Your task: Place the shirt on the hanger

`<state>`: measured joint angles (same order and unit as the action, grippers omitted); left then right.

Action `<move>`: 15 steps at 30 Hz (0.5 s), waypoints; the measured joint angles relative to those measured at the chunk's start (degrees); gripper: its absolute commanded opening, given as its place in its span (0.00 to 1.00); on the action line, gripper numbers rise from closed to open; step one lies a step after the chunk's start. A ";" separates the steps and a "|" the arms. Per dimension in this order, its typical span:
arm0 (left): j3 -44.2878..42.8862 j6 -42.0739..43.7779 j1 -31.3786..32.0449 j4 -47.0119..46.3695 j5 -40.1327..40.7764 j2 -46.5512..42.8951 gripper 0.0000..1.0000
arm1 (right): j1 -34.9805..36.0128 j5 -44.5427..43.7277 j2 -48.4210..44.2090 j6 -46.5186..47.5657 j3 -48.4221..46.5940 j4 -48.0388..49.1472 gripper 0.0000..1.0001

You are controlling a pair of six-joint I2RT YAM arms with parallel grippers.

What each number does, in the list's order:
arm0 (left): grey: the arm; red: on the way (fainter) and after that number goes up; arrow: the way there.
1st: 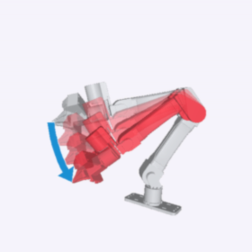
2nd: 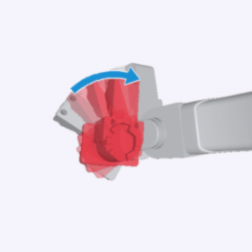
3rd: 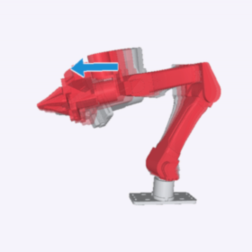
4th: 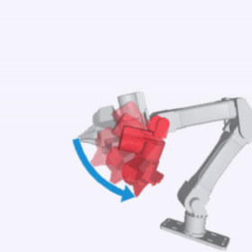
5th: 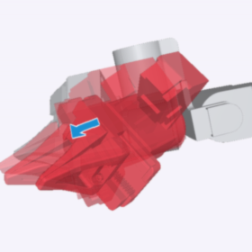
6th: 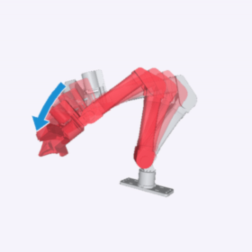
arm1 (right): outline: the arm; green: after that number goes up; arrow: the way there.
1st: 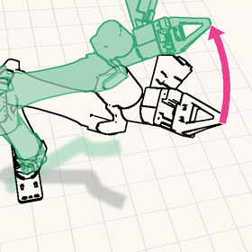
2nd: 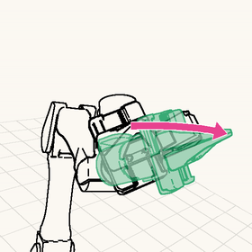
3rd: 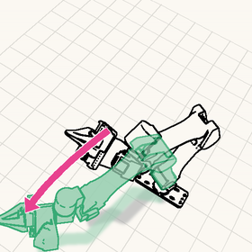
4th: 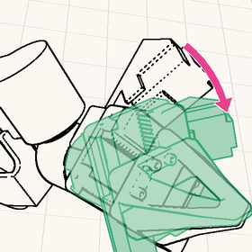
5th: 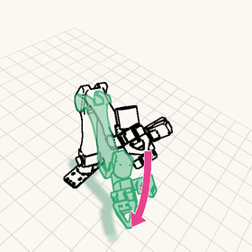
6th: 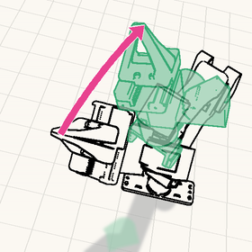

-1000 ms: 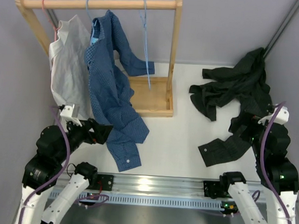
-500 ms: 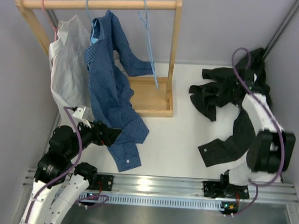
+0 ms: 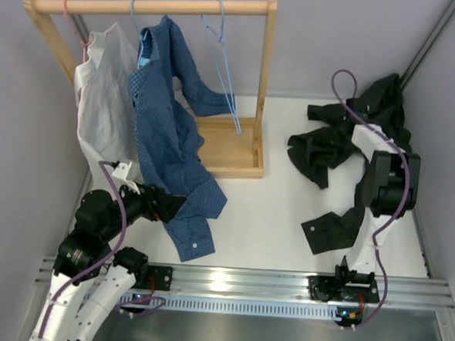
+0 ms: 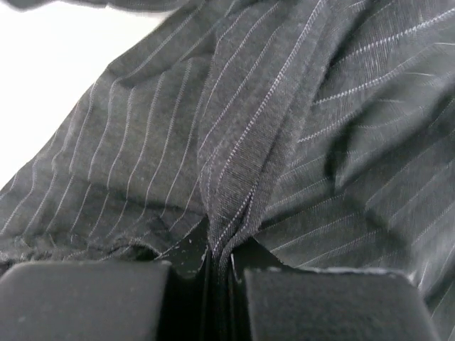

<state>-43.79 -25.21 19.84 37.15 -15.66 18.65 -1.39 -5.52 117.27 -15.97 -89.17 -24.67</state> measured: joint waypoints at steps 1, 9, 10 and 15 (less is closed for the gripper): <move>0.00 0.04 0.00 -0.07 -0.11 0.20 0.95 | 0.96 -0.87 -2.58 -0.09 3.32 1.01 0.00; 0.09 0.13 -0.63 -0.37 -0.98 0.52 0.95 | 32.81 -16.26 -31.04 -13.20 28.65 5.42 0.09; 0.09 0.15 -0.63 -0.44 -1.05 0.52 0.95 | 36.22 -17.22 -32.61 -15.04 30.69 5.62 0.14; 0.09 0.31 -0.68 -0.68 -1.44 0.66 0.94 | 48.24 -21.68 -38.73 -24.11 38.71 3.80 1.00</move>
<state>-43.70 -24.91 19.16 36.47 -17.10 19.31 46.85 -27.20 78.54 -40.07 -50.46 -20.86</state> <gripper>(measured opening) 0.944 0.722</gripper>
